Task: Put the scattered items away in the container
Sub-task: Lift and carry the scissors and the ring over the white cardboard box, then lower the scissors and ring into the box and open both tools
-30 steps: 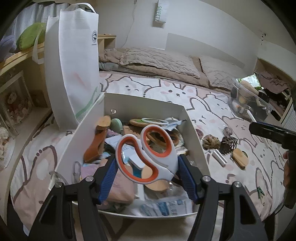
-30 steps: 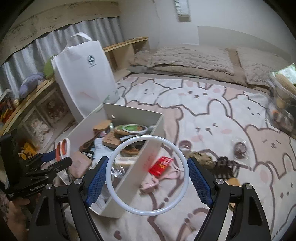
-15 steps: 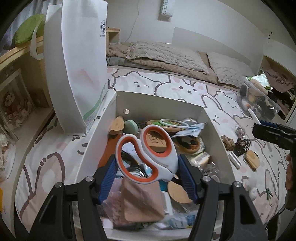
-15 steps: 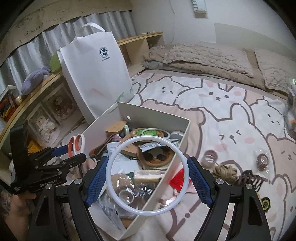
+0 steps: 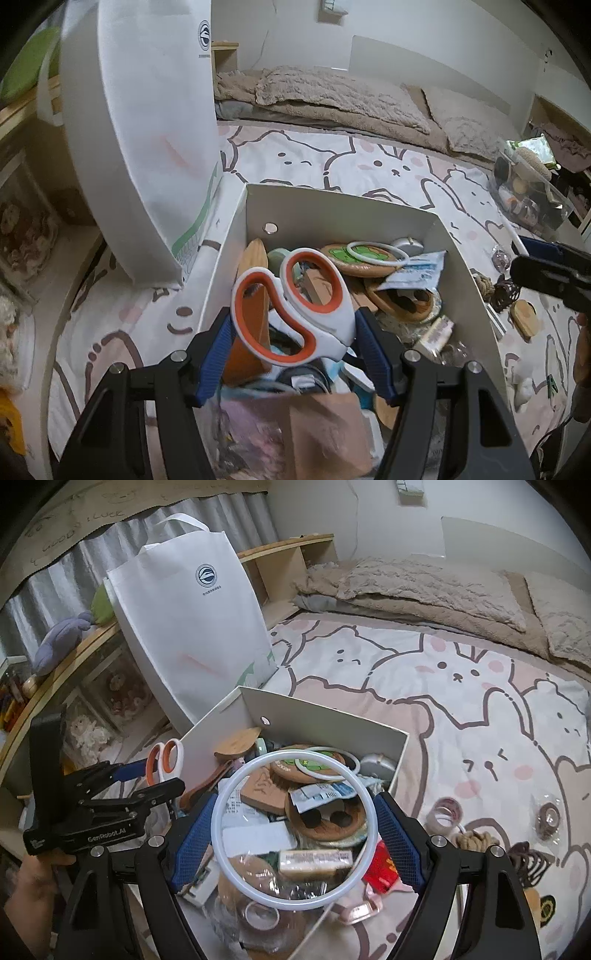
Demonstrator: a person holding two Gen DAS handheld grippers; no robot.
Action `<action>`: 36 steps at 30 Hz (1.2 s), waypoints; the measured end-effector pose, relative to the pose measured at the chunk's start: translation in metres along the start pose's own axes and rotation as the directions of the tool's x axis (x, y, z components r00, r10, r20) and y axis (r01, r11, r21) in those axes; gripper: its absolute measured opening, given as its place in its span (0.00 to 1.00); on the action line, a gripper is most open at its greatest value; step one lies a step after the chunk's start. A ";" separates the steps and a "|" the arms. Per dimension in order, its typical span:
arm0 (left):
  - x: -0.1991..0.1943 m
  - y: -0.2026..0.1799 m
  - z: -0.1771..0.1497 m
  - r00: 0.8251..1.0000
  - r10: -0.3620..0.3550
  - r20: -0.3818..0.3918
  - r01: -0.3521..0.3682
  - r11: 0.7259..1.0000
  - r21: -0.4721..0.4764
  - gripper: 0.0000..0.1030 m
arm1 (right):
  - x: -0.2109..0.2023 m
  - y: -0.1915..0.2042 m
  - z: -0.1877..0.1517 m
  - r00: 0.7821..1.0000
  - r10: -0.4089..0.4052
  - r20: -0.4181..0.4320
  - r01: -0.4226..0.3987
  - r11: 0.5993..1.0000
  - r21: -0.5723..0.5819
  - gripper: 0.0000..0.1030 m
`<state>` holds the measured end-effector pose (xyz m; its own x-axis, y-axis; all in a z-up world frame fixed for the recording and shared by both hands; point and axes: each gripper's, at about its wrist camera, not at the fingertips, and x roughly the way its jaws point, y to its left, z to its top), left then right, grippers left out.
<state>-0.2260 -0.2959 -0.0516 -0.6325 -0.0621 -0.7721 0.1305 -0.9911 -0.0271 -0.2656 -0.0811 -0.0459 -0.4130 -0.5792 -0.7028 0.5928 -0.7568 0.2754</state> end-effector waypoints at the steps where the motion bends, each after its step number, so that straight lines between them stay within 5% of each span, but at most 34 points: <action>1: 0.002 0.000 0.004 1.000 0.005 -0.002 -0.005 1.000 0.005 0.64 | 0.003 0.000 0.001 1.000 0.003 -0.004 -0.003 1.000 0.001 0.82; 13: 0.040 0.003 0.058 0.996 0.058 -0.067 -0.053 0.996 0.068 0.64 | 0.030 -0.003 0.023 0.999 0.036 -0.039 -0.035 0.999 0.024 0.82; 26: 0.078 -0.001 0.063 0.984 0.110 -0.143 -0.087 0.984 0.156 0.64 | 0.052 -0.006 0.055 0.995 0.093 -0.045 -0.088 0.991 0.101 0.82; 29: 0.079 -0.004 0.058 0.984 0.096 -0.148 -0.070 0.982 0.175 0.73 | 0.057 -0.006 0.058 0.993 0.101 -0.055 -0.095 0.989 0.111 0.82; 31: 0.074 -0.007 0.054 0.987 0.094 -0.133 -0.069 0.981 0.181 0.91 | 0.062 -0.006 0.059 0.993 0.100 -0.061 -0.093 0.989 0.113 0.82; 36: 0.062 -0.012 0.045 0.991 0.091 -0.102 -0.070 0.978 0.196 0.92 | 0.074 -0.008 0.057 0.991 0.102 -0.090 -0.091 0.988 0.127 0.82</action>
<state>-0.3011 -0.2936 -0.0707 -0.5369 -0.1401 -0.8319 0.0220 -0.9881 0.1521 -0.3404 -0.1354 -0.0630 -0.2860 -0.6240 -0.7272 0.5351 -0.7336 0.4190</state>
